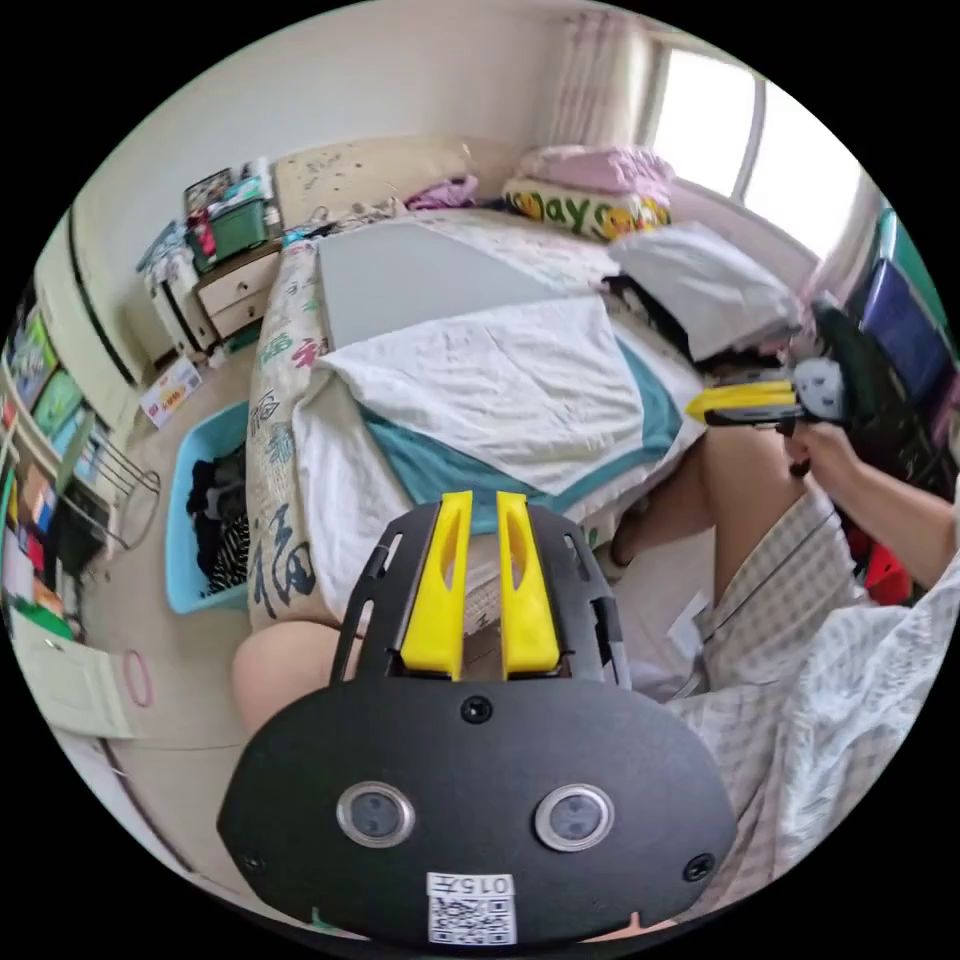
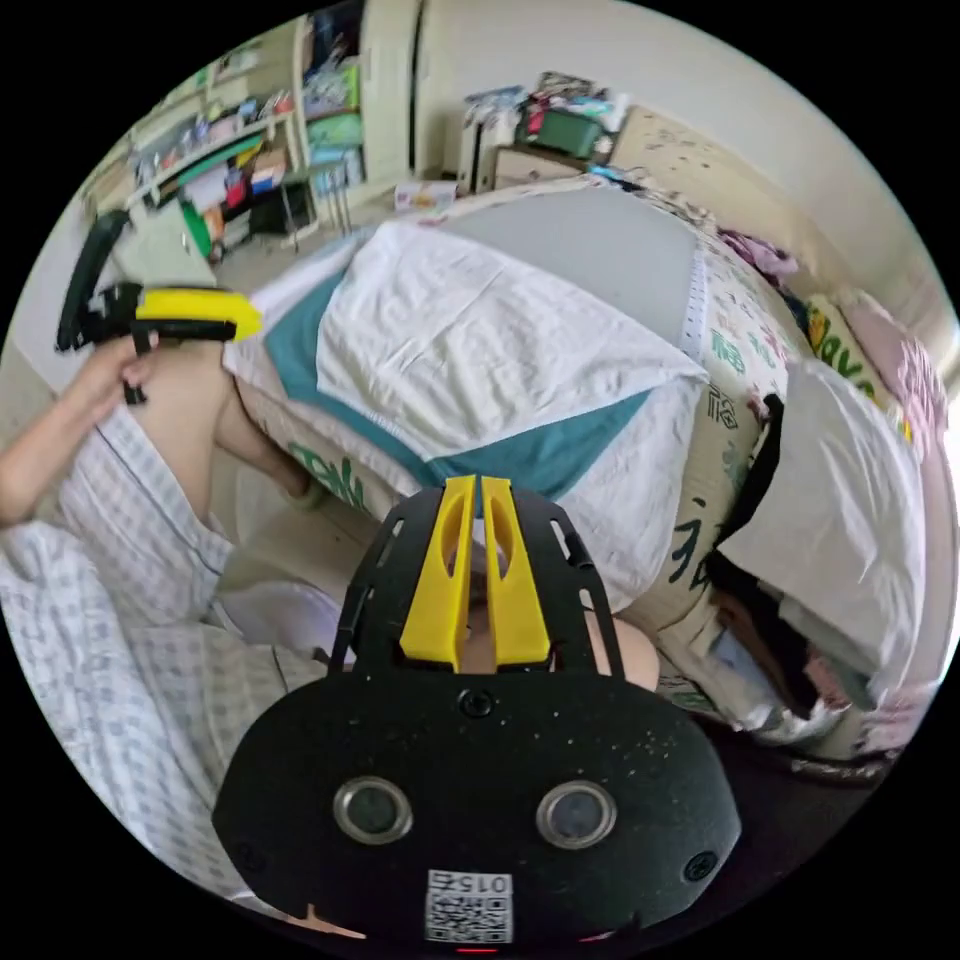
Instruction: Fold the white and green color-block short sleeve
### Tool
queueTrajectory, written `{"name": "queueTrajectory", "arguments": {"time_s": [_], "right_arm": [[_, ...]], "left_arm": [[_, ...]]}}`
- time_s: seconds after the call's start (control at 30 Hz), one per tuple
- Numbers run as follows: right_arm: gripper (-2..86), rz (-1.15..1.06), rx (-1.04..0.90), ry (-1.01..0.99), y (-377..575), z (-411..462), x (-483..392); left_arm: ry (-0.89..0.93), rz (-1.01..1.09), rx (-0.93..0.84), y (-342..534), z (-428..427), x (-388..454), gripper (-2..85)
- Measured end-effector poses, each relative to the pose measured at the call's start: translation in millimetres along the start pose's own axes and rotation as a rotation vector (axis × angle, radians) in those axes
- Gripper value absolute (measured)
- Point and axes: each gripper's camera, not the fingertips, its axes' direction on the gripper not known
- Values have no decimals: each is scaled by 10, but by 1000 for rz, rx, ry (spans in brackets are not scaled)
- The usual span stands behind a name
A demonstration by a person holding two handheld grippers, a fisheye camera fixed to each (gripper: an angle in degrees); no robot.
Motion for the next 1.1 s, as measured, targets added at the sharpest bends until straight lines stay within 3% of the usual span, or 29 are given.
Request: {"name": "queueTrajectory", "arguments": {"time_s": [0.13,0.53,1.1], "right_arm": [[41,-118,-20,285,29,384,-763],[79,-379,-180,332,95,1168,-1767],[36,-390,-200,361,-62,1067,-1774]], "left_arm": [[-88,184,-126,-138,270,657,60],[-144,251,-197,-370,502,1282,73],[-163,288,-201,-456,489,1345,0]]}}
